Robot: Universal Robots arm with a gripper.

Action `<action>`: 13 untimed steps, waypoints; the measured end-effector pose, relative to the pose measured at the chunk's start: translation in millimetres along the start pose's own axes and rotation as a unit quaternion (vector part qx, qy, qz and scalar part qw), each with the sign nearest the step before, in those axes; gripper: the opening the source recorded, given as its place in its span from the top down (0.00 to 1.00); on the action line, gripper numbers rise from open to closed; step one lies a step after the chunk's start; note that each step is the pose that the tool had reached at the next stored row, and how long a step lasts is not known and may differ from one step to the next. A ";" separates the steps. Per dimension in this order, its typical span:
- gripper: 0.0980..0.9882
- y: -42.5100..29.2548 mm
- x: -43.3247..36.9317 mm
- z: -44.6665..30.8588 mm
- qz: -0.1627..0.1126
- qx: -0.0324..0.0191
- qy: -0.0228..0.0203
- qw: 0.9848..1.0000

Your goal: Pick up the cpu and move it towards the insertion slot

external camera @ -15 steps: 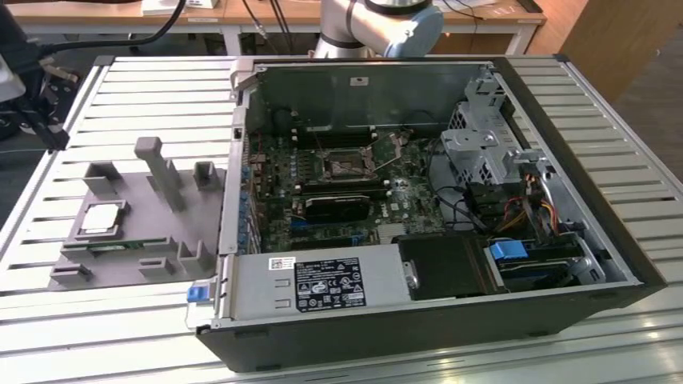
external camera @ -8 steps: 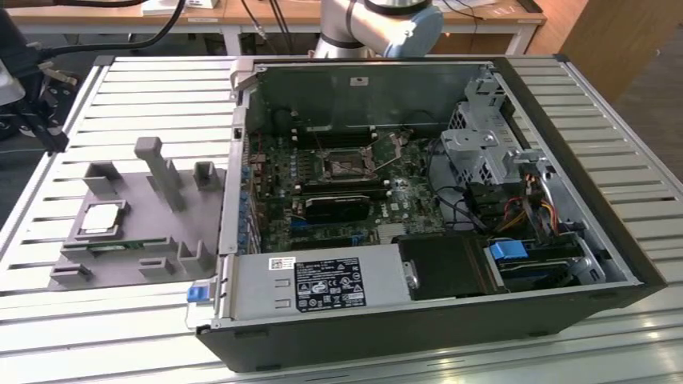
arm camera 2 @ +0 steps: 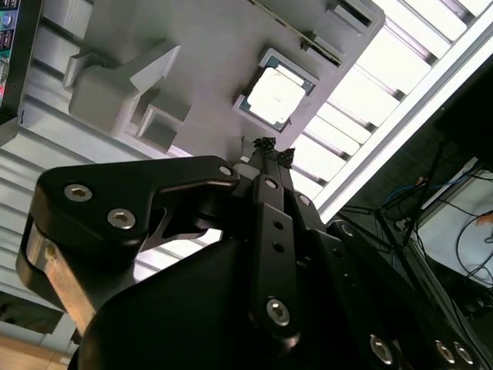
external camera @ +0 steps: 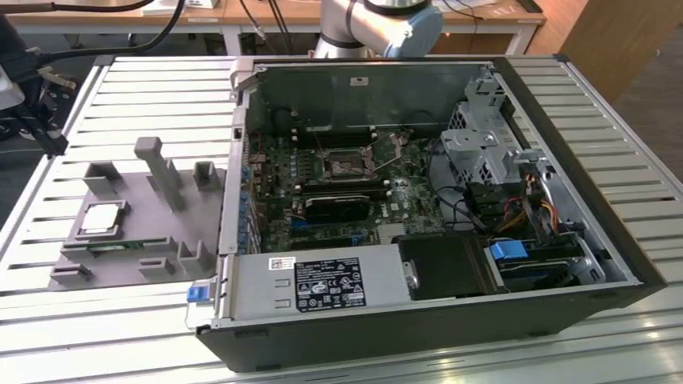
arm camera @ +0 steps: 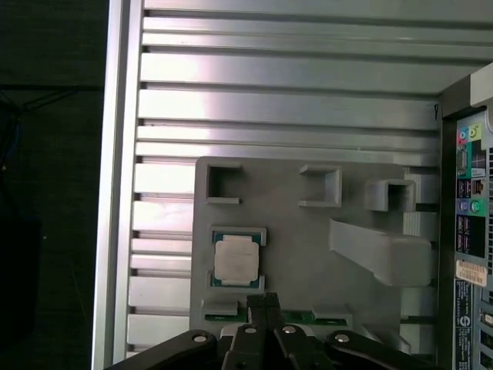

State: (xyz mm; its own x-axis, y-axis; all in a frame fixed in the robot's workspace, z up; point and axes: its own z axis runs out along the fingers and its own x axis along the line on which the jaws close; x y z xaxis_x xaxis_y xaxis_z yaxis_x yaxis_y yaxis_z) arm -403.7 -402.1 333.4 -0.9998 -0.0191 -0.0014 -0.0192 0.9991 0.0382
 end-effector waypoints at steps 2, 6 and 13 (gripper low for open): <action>1.00 0.0 0.9 1.2 0.000 0.000 0.000 1.000; 1.00 -0.1 2.7 3.4 0.000 0.000 0.000 1.000; 1.00 -0.2 6.2 8.9 0.000 0.000 -0.001 1.000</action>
State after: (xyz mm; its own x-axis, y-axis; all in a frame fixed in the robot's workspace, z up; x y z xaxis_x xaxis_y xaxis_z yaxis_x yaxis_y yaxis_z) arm -409.8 -402.1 324.5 -0.9998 -0.0192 -0.0035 -0.0193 0.9991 0.0382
